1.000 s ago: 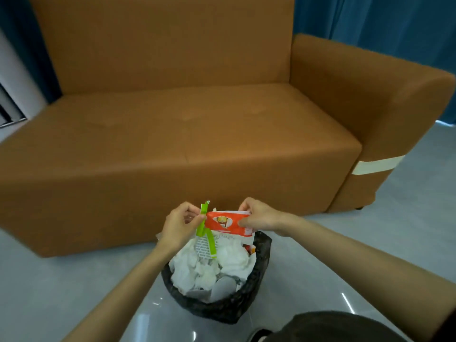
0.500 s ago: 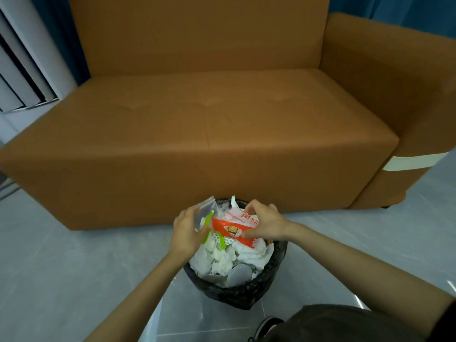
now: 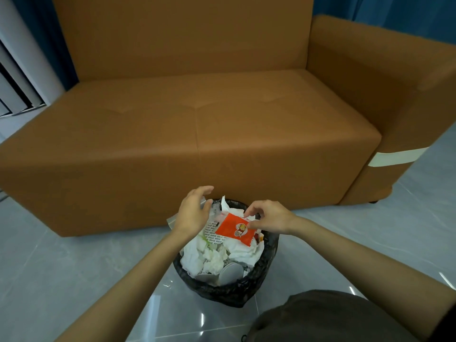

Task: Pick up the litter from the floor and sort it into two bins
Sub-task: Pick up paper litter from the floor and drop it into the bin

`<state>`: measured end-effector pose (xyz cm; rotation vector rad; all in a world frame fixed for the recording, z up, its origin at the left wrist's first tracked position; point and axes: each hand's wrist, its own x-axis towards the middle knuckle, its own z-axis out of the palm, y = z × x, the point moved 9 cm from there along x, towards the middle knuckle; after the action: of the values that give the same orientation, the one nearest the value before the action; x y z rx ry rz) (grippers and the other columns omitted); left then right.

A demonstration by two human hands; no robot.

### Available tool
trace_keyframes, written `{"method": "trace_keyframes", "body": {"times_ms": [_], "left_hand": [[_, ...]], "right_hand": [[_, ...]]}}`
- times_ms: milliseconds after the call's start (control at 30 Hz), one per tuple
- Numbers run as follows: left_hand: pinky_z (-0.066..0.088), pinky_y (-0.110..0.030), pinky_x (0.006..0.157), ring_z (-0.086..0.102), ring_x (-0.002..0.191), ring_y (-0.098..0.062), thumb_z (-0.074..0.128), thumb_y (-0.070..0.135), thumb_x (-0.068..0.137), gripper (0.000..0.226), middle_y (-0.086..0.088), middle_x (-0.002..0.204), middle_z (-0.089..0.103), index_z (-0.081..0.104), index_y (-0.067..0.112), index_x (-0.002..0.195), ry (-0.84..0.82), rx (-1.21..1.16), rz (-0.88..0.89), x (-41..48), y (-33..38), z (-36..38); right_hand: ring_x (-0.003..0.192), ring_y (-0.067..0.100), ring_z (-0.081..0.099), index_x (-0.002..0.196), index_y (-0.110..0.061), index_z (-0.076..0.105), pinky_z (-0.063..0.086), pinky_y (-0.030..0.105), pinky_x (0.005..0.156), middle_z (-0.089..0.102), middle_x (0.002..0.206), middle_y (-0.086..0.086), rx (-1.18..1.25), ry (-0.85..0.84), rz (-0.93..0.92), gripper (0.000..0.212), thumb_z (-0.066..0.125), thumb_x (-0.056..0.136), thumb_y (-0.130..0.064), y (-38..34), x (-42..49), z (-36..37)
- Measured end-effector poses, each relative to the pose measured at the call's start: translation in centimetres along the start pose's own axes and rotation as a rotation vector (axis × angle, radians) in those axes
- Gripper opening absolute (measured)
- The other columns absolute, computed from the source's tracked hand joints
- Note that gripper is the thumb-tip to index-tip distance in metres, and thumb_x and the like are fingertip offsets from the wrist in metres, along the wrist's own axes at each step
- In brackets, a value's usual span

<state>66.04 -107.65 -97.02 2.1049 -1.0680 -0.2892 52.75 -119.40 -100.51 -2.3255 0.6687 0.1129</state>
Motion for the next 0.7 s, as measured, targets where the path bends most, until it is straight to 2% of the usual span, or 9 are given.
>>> {"method": "trace_keyframes", "body": {"times_ms": [67,167,233,333,433,567,700], "left_hand": [[0.039,-0.026,0.101,0.051,0.12,-0.017,0.048,0.009,0.096,0.035,-0.003,0.13,0.054,0.051,0.014,0.131,-0.012,-0.012,0.013,0.4,0.5,0.2],[0.04,-0.024,0.098,0.052,0.116,-0.016,0.048,0.009,0.096,0.033,-0.002,0.127,0.057,0.053,0.015,0.128,-0.043,-0.019,0.005,0.6,0.4,0.6],[0.042,-0.025,0.096,0.054,0.114,-0.015,0.049,0.009,0.096,0.032,-0.001,0.124,0.058,0.054,0.015,0.127,-0.041,-0.025,-0.006,0.7,0.2,0.3],[0.042,-0.021,0.09,0.055,0.104,-0.01,0.048,0.007,0.095,0.031,0.0,0.12,0.06,0.055,0.014,0.125,0.002,-0.03,-0.013,1.0,-0.1,-1.1],[0.04,-0.018,0.088,0.055,0.101,-0.007,0.048,0.005,0.095,0.031,-0.002,0.119,0.061,0.056,0.012,0.124,0.028,-0.034,-0.01,1.2,-0.3,-2.1],[0.041,-0.021,0.09,0.056,0.105,-0.011,0.048,0.004,0.094,0.03,-0.004,0.119,0.061,0.056,0.012,0.123,0.03,-0.049,-0.022,1.1,-1.1,-2.5],[0.04,-0.021,0.09,0.055,0.105,-0.01,0.048,0.006,0.095,0.032,-0.002,0.121,0.061,0.055,0.012,0.125,0.023,-0.036,-0.051,0.8,-2.2,-2.7]], "right_hand": [[0.07,-0.005,0.047,0.105,-0.016,0.068,0.035,0.005,0.055,0.062,0.104,-0.007,-0.02,-0.025,-0.011,0.021,0.068,0.085,-0.024,0.4,-0.2,0.3],[0.069,-0.008,0.05,0.097,-0.012,0.069,0.037,0.002,0.059,0.068,0.104,-0.002,-0.006,-0.02,-0.074,0.011,0.065,0.087,-0.013,0.0,-0.4,0.1],[0.068,-0.005,0.057,0.09,-0.014,0.068,0.042,0.006,0.063,0.072,0.094,0.003,0.042,0.05,-0.142,0.014,0.059,0.086,-0.003,-1.3,-0.5,-1.3],[0.07,-0.003,0.061,0.084,-0.018,0.067,0.048,0.013,0.068,0.07,0.082,-0.003,0.061,0.147,-0.25,0.018,0.058,0.086,-0.001,-3.7,-0.6,-3.9],[0.079,0.006,0.061,0.08,-0.025,0.068,0.051,0.03,0.07,0.065,0.088,-0.008,-0.135,0.144,-0.347,0.028,0.052,0.084,-0.002,-6.1,-0.8,-4.5],[0.1,0.009,0.05,0.089,-0.025,0.068,0.04,0.025,0.069,0.055,0.098,-0.008,-0.535,0.046,-0.427,0.025,0.049,0.085,-0.009,-8.0,-1.5,-1.8],[0.109,0.012,0.045,0.097,-0.021,0.069,0.042,0.027,0.077,0.055,0.107,-0.004,-0.596,-0.071,-0.466,0.023,0.052,0.084,-0.01,-8.4,-0.9,2.5]]}}
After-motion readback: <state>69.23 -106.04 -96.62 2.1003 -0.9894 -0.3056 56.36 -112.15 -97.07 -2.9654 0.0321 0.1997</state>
